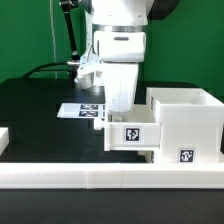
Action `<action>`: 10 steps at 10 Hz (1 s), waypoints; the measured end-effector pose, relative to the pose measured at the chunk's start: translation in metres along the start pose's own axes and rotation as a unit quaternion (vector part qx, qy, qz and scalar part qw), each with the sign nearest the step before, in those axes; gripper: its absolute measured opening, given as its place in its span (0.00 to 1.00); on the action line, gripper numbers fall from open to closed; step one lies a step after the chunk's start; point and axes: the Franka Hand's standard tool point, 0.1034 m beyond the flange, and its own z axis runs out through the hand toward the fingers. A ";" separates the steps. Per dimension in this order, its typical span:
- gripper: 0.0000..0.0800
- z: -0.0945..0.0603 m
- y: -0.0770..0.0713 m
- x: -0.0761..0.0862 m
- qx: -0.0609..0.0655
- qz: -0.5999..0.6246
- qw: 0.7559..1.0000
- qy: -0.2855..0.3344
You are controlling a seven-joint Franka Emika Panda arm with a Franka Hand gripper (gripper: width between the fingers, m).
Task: Assemble drawer
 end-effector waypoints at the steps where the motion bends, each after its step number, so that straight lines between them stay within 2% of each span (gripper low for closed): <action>1: 0.05 -0.001 0.001 0.005 -0.001 -0.003 1.000 0.000; 3: 0.05 0.000 0.001 0.013 -0.002 -0.011 1.000 0.000; 6: 0.05 0.001 0.000 0.011 -0.012 -0.010 1.000 0.003; 8: 0.05 0.001 0.000 0.011 -0.012 -0.010 1.000 0.003; 9: 0.17 0.001 0.000 0.011 -0.011 -0.010 1.000 0.004; 10: 0.17 0.001 0.000 0.010 -0.011 -0.010 1.000 0.003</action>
Offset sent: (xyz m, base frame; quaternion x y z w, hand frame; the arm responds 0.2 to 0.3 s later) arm -0.0030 0.0072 0.0002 -0.0122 -0.0043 -0.0019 0.9999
